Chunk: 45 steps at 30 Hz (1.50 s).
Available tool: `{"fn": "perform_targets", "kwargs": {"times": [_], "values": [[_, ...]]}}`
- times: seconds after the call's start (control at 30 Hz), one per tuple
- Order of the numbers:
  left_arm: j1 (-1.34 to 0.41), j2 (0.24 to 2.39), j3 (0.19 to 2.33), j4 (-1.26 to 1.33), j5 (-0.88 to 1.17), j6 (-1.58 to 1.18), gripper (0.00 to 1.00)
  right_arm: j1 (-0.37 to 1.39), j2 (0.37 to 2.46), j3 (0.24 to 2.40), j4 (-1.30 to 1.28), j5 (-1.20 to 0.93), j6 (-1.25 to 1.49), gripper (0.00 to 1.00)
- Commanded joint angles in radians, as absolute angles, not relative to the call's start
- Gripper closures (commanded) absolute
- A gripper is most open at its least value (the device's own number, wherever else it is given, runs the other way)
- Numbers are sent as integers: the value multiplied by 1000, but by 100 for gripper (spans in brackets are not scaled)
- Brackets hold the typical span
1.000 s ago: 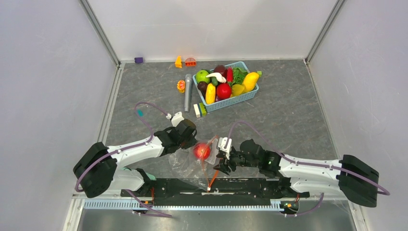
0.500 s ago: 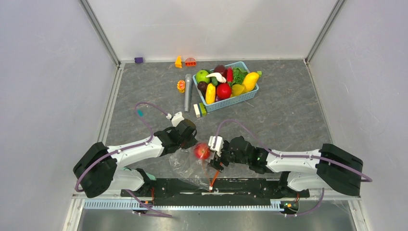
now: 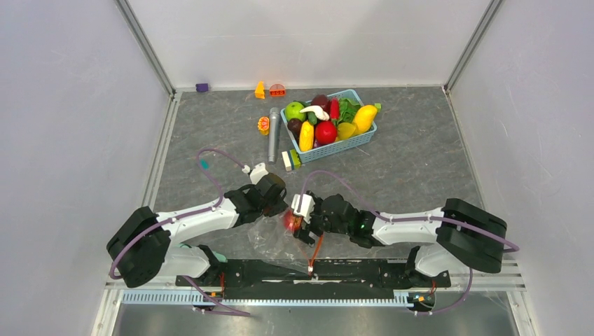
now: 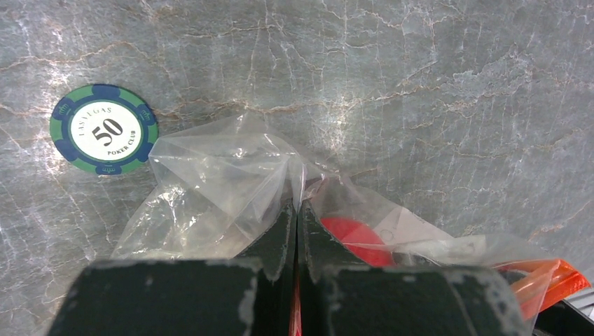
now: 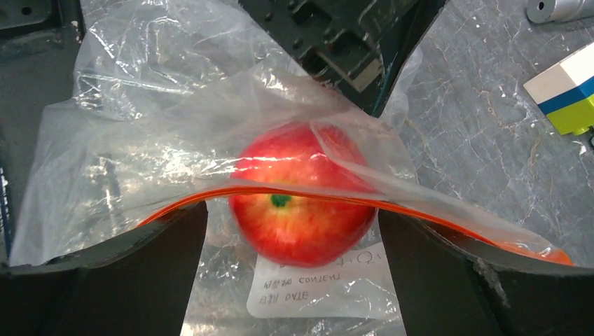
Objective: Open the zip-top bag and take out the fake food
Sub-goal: Pick up the fake fruit from the zipper food storage bag.
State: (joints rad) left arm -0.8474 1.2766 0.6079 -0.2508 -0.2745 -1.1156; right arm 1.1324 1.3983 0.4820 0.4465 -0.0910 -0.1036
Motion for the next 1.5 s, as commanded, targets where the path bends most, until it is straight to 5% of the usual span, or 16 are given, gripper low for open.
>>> {"fn": "perform_targets", "kwargs": {"times": [0.0,0.5,0.7,0.87,1.47], "values": [[-847,1287,604,-200,-248,-1121,98,1143,1446,549,503,-61,-135,2],[-853,1303,605,-184,-235,-1111,98,1157,1618,668,483,-48,-148,3],[-852,1287,589,-193,-250,-1120,98,1157,1599,663,414,-41,-132,25],[-853,1284,572,-189,-258,-1128,98,1159,1475,608,354,-22,-97,35],[-851,1290,576,-187,-268,-1136,98,1175,831,640,-83,-302,-161,39]]}}
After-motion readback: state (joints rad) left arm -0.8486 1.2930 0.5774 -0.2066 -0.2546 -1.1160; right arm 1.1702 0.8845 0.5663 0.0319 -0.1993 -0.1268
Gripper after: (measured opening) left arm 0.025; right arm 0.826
